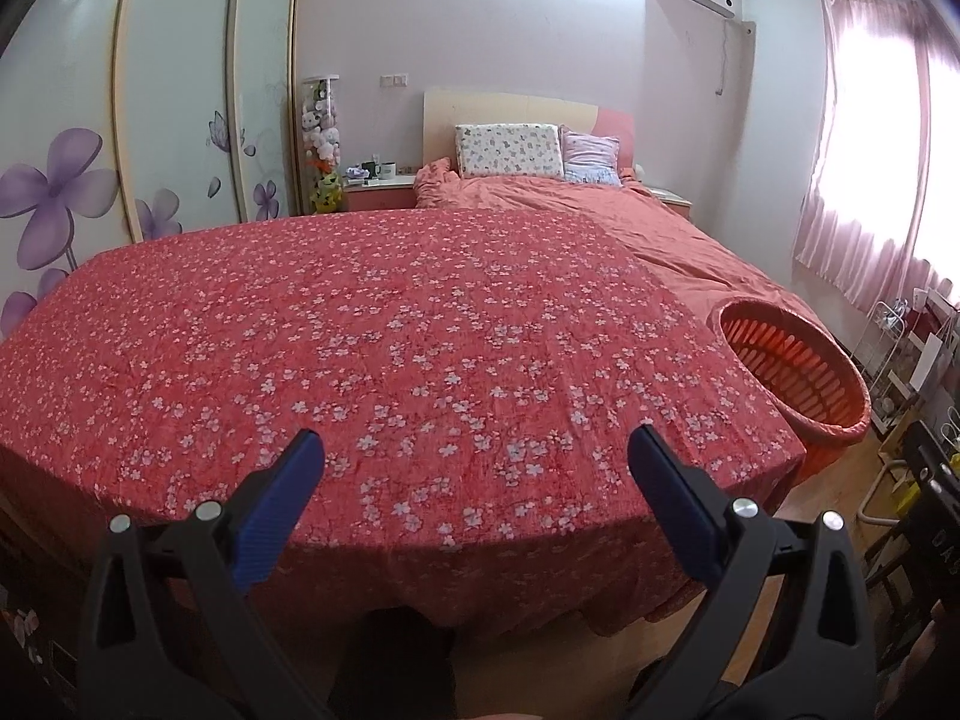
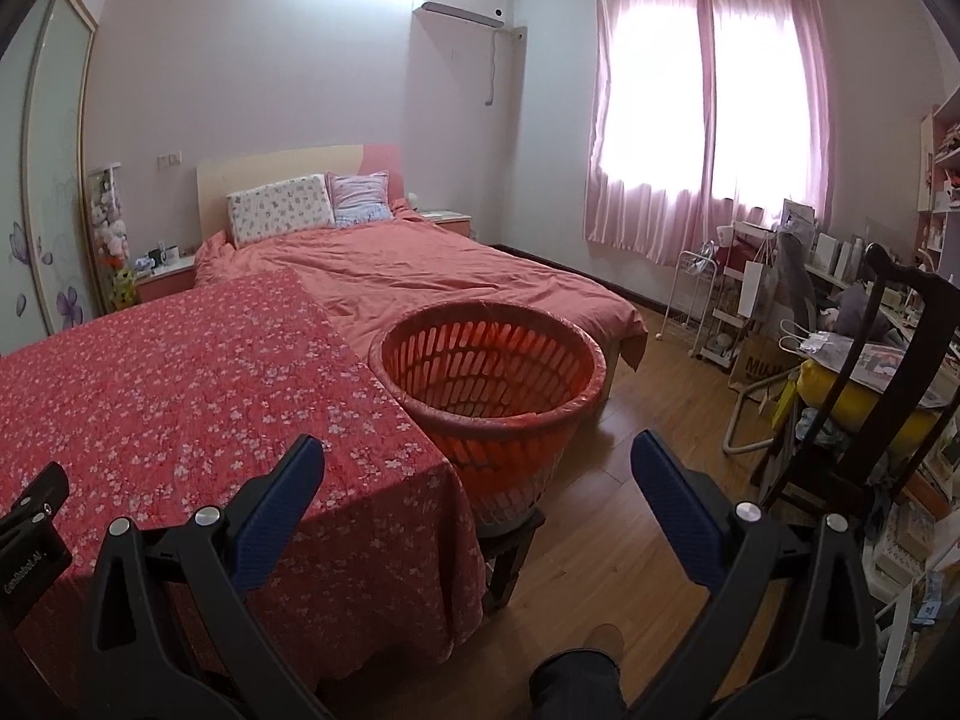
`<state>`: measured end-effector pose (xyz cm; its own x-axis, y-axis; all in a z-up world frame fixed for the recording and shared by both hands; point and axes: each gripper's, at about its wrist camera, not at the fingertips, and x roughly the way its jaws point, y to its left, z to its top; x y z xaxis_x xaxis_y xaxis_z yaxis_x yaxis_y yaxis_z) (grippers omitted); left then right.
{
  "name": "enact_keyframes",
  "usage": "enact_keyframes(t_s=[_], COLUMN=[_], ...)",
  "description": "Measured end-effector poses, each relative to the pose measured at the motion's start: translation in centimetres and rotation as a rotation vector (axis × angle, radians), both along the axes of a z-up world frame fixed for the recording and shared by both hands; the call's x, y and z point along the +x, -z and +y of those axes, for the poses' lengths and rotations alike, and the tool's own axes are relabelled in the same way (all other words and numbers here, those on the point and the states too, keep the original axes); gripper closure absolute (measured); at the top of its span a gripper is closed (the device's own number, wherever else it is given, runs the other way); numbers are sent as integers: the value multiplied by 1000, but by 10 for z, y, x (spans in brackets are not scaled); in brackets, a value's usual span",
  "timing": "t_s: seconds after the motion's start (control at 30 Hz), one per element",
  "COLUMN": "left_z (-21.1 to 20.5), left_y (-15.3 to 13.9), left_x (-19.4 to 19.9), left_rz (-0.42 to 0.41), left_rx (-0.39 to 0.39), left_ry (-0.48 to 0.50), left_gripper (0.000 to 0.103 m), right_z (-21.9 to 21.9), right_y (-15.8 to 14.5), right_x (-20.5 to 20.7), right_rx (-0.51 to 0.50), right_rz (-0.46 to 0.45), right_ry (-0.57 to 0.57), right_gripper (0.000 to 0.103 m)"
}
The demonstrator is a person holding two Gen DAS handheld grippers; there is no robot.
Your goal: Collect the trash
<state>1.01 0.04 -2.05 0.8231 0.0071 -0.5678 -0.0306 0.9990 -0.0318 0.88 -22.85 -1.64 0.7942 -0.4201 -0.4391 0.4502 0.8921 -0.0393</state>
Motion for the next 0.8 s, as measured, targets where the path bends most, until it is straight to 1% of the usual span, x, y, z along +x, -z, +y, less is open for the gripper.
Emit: enact_keyframes(t_s=[0.07,0.27,0.43,0.8], left_z=[-1,-5,-7,-9], left_y=[0,1,3,4], left_x=[1,1,0,-1], left_rz=[1,2,10,15], left_rx=[5,29,31,25], left_ry=[-2,-11,-13,-13], left_gripper=[4,4,4,4], right_z=[3,4,5,6], right_y=[0,3,5,5], right_x=[0,6,7,7], right_rx=[-16,1,23,32], right_rz=[3,34,52,53], right_ry=[-1,-14,-32,-41], right_gripper=[2,2,2,2])
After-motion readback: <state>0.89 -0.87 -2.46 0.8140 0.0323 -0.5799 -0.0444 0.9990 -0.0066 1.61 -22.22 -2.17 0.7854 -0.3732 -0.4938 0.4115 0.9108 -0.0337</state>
